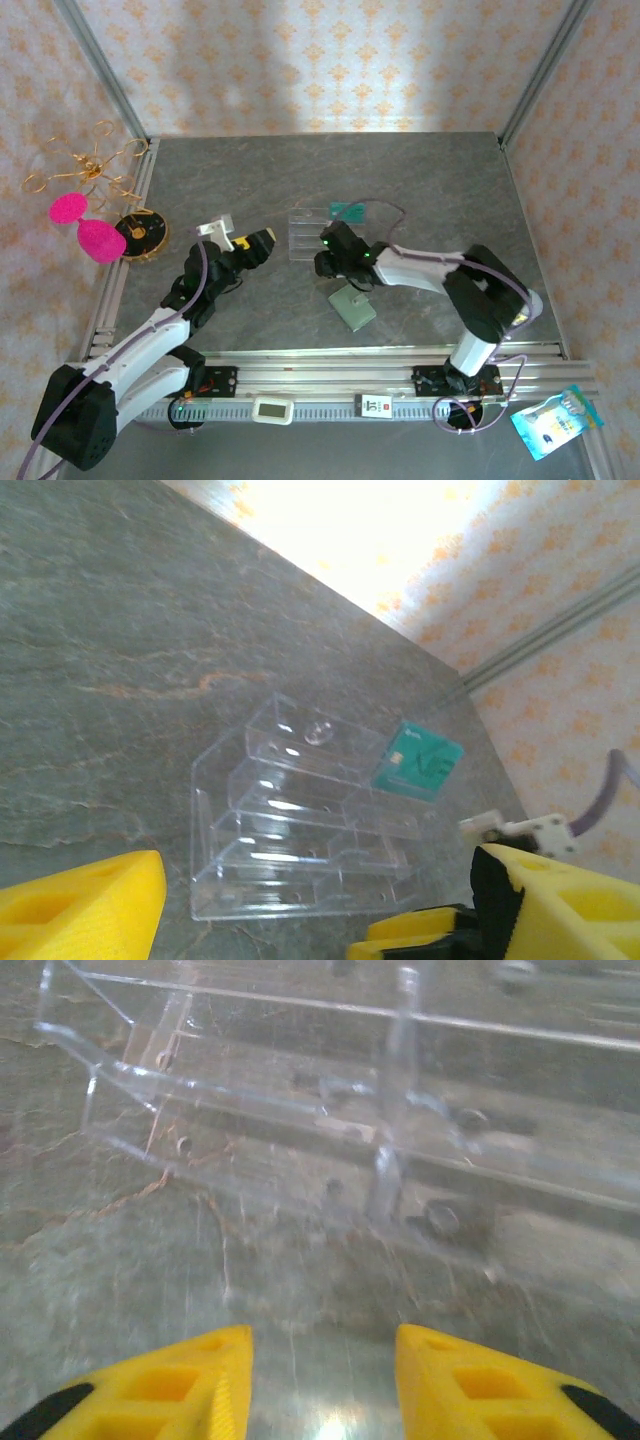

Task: Take the credit cards out of the card holder

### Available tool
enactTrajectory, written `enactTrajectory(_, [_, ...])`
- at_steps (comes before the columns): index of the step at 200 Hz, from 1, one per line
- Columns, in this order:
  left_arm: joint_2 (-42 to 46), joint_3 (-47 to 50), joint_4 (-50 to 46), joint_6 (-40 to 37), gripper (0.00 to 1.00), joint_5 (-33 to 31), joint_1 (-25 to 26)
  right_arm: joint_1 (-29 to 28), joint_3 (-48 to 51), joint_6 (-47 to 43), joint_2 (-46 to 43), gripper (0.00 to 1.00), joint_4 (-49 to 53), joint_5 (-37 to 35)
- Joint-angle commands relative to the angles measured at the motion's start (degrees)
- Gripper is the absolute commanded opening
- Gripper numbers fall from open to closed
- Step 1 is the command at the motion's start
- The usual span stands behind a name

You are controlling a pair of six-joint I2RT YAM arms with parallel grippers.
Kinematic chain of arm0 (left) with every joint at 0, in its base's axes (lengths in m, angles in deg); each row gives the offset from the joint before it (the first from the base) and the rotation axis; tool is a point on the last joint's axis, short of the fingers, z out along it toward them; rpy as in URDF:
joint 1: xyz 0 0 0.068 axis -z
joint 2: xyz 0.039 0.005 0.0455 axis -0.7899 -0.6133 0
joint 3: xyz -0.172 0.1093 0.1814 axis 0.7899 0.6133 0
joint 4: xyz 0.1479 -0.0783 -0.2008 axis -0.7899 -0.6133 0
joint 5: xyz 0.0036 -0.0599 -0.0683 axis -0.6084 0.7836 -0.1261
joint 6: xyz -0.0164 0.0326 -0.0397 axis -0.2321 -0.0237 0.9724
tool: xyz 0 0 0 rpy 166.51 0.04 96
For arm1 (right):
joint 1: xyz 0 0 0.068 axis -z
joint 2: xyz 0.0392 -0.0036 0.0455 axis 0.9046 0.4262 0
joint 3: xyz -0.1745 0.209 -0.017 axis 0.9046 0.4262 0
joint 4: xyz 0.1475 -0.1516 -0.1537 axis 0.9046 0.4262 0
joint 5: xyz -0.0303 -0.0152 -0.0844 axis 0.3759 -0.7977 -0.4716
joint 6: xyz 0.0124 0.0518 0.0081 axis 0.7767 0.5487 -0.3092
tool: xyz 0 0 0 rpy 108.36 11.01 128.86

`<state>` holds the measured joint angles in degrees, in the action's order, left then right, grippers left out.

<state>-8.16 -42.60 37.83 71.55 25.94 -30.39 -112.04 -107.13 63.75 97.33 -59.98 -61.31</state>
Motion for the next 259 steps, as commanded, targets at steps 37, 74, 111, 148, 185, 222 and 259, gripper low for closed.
enactTrajectory(37, [-5.07, 1.11, 0.23, 2.12, 0.73, 2.73, 11.94, 1.57, 13.9, 6.1, -17.58, 0.5, 6.46, 0.7])
enactTrajectory(74, [-14.71, -2.06, -2.35, 0.03, 0.59, 3.84, 21.14, 3.71, 20.93, 9.19, -22.95, 0.5, 5.35, 6.11])
enactTrajectory(111, [-24.81, -6.53, -4.12, -1.84, 0.4, 6.58, 25.9, 4.28, 25.97, 11.37, -27.83, 0.51, 4.55, 7.94])
enactTrajectory(148, [-33.93, -10.57, -2.98, -1.65, 0.26, 11.24, 27.08, 4.46, 29.91, 12.37, -28.88, 0.51, 0.84, 12.02])
enactTrajectory(185, [-38.14, -12.19, -3.41, -1.0, 0.19, 12.02, 27.27, 3.68, 31.57, 12.54, -28.36, 0.49, -4.23, 16.57])
enactTrajectory(222, [-41.27, -13.54, -3.58, -1.12, 0.14, 13.51, 27.43, 3.23, 32.55, 13.02, -26.33, 0.38, -9.18, 17.95])
enactTrajectory(259, [-38.93, -13.04, -4.73, -1.3, 0.16, 11.95, 27.31, 3.14, 31.66, 11.98, -26.23, 0.04, -8.77, 16.48])
